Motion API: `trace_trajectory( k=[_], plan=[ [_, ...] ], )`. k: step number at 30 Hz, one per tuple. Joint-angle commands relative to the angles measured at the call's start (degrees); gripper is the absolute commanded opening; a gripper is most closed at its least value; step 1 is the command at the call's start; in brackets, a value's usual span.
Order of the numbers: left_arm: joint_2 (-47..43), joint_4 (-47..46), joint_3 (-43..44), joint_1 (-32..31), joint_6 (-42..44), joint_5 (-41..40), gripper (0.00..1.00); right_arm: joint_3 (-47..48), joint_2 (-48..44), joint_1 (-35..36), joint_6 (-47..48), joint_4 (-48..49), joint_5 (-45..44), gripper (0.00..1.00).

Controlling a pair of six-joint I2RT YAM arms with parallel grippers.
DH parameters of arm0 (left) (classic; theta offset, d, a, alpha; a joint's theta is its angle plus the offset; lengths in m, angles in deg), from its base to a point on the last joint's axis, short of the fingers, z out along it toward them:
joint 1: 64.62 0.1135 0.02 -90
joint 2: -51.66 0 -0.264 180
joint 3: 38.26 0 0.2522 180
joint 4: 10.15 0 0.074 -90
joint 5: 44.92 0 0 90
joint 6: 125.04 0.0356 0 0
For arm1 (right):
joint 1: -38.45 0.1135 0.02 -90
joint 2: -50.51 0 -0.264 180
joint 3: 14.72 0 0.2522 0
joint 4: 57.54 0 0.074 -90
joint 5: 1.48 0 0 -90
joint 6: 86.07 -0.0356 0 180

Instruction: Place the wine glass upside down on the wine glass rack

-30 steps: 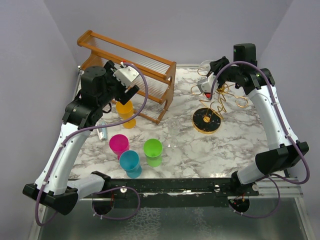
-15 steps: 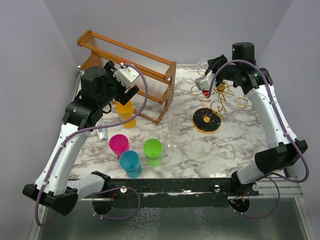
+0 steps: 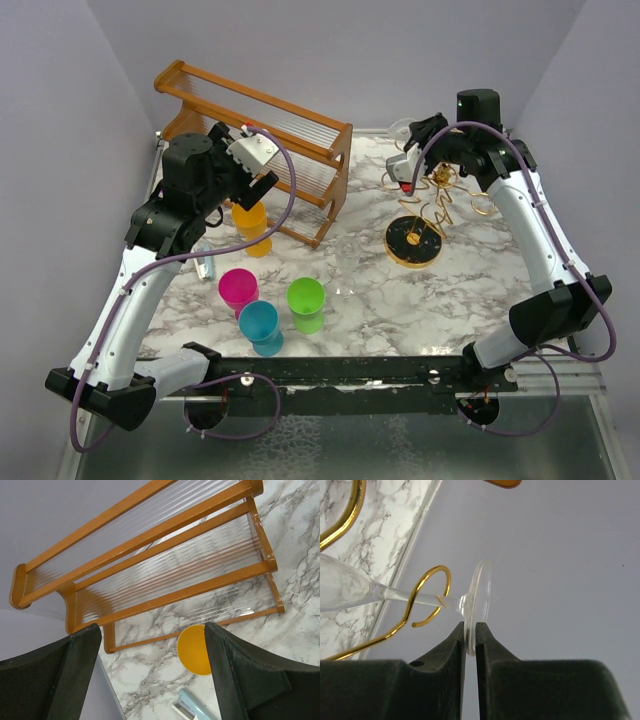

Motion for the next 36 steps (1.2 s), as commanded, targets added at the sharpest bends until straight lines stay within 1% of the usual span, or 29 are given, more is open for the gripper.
trace_trajectory(
  k=[1,7,13,17,21,23,32,36],
  plan=[
    [-1.01,-0.97,-0.47,0.20,0.41,-0.67,0.87,-1.75,-0.47,1.08,-2.63,3.04,-0.58,0.14],
    [-1.05,-0.94,-0.56,0.20,0.41,-0.52,0.87,-4.01,-1.37,1.52,-4.87,4.19,-3.66,0.15],
    [-1.21,-0.95,-0.65,0.15,0.45,-0.31,0.87,-4.36,-1.91,1.52,-4.93,3.52,-4.24,0.17],
    [-1.53,-0.85,-0.81,0.20,0.49,-0.30,0.87,-4.29,-2.13,1.48,-4.83,3.23,-4.82,0.20],
    [-1.83,-0.90,-1.08,0.20,0.43,-0.09,0.87,-4.53,-2.30,1.52,-4.55,3.13,-5.07,0.28],
    [-1.89,-0.96,-1.18,0.20,0.15,0.32,0.87,-4.56,-2.41,1.52,-4.44,3.06,-5.13,0.30],
    [-1.85,-1.32,-1.52,0.20,-0.28,1.33,0.87,-4.36,-3.58,1.52,-5.28,1.74,-3.73,0.38],
    [-1.76,-1.57,-1.85,0.20,-0.64,2.10,0.87,-3.67,-3.92,1.52,-5.81,0.67,-2.31,0.39]
  ],
)
